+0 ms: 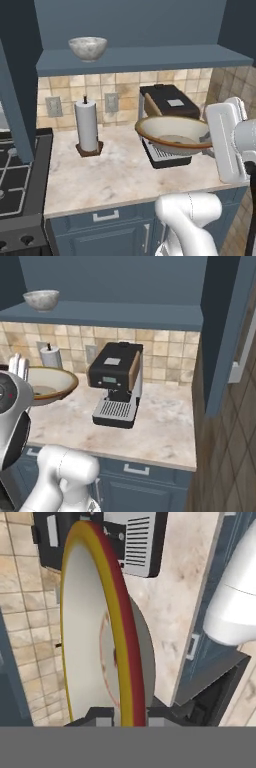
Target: Take the smaller bowl and place it next to the appetizer plate on the dining counter , and place the larger bowl next to the plate with cooked food.
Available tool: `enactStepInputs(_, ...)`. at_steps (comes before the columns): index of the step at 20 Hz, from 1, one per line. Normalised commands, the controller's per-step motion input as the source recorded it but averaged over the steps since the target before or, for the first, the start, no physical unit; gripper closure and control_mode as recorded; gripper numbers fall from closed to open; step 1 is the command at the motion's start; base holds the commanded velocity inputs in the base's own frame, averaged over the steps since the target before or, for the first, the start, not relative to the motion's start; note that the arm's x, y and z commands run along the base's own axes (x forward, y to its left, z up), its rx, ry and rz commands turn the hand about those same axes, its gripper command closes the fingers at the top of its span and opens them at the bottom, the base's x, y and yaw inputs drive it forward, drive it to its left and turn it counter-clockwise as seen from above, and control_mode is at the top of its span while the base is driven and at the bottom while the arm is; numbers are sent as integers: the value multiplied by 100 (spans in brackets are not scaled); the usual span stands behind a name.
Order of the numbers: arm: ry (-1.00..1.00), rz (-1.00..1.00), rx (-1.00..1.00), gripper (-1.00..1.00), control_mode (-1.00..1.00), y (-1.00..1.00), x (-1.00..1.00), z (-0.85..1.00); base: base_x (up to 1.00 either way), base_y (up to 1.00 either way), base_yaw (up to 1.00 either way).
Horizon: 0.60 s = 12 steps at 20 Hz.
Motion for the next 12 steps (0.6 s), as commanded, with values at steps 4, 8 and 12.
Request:
enactStepInputs(4,0,0,0,100,100,0,0,0,-93,11,1)
enactStepInputs(8,0,0,0,100,100,0,0,0,-100,0,3)
enactStepInputs(12,0,0,0,100,100,0,0,0,-100,0,5)
